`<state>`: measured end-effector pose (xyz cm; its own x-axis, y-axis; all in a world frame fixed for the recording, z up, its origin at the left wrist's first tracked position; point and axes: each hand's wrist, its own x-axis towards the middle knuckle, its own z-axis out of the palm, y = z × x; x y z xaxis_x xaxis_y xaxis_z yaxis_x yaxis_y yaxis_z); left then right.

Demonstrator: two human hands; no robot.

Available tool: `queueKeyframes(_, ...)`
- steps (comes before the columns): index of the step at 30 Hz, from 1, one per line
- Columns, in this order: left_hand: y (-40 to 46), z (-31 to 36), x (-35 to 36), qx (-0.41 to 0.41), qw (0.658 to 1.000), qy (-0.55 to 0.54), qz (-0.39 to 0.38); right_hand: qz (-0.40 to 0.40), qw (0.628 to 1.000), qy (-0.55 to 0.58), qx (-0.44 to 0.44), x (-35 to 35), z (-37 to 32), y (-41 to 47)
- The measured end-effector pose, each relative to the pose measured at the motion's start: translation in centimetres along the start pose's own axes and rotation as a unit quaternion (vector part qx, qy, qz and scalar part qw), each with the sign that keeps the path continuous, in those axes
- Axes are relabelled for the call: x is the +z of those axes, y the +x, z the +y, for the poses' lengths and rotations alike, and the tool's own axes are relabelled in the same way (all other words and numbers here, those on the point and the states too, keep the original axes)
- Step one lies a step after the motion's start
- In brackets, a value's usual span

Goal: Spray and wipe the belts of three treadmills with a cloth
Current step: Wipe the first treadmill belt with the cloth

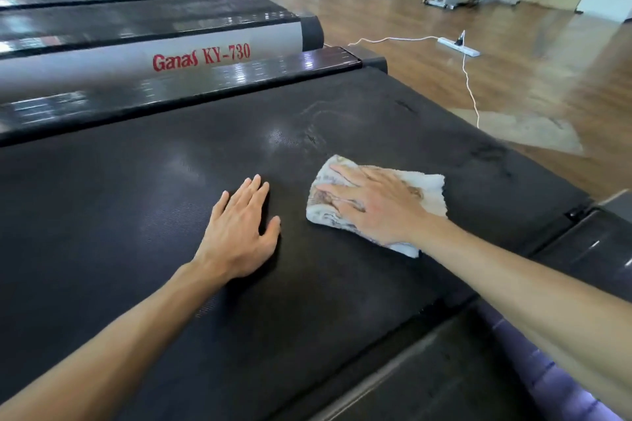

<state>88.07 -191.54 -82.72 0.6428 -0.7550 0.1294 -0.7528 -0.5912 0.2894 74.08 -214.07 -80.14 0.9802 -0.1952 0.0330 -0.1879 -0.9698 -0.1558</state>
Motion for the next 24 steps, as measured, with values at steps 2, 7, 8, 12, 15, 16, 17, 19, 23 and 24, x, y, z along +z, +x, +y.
queueKeyframes(2, 1.2, -0.4, -0.4, -0.012, 1.000, 0.004, 0.002, -0.002, 0.999, -0.007, -0.047, 0.3, -1.8, -0.8)
queueKeyframes(7, 4.3, -1.4, -1.1, -0.056, 0.998, 0.003, 0.015, -0.012, 0.994, 0.035, -0.107, 0.2, 0.1, -4.4)
queueKeyframes(8, 4.9, -1.7, -1.2, -0.062, 0.998, 0.006, 0.016, -0.016, 0.996, 0.041, -0.082, -0.2, 1.1, -3.6)
queueKeyframes(12, 6.9, -2.5, -1.5, -0.082, 0.996, 0.035, 0.009, -0.002, 1.000, 0.001, 0.009, -0.8, 2.5, 3.6)
queueKeyframes(15, 7.1, -3.1, -0.9, -0.116, 0.993, 0.035, 0.012, 0.002, 1.000, 0.006, -0.011, -0.1, 0.2, 6.3)
queueKeyframes(16, 7.1, -3.2, -0.7, -0.126, 0.991, 0.033, 0.019, -0.005, 0.999, 0.006, -0.036, 0.4, -0.4, 5.7)
queueKeyframes(17, 7.1, -3.3, -0.5, -0.136, 0.990, 0.032, 0.024, -0.008, 0.998, 0.006, -0.065, 0.8, -0.7, 4.4)
queueKeyframes(19, 7.1, -3.3, -0.4, -0.147, 0.988, 0.035, 0.025, -0.013, 0.994, 0.024, -0.110, 0.7, 0.0, 1.8)
queueKeyframes(23, 7.3, -3.3, -0.1, -0.151, 0.987, 0.041, 0.023, -0.015, 0.999, 0.016, -0.035, -0.4, 3.9, 4.4)
queueKeyframes(24, 7.3, -3.3, -0.1, -0.151, 0.987, 0.041, 0.025, -0.011, 1.000, 0.002, -0.011, -0.4, 4.0, 6.5)
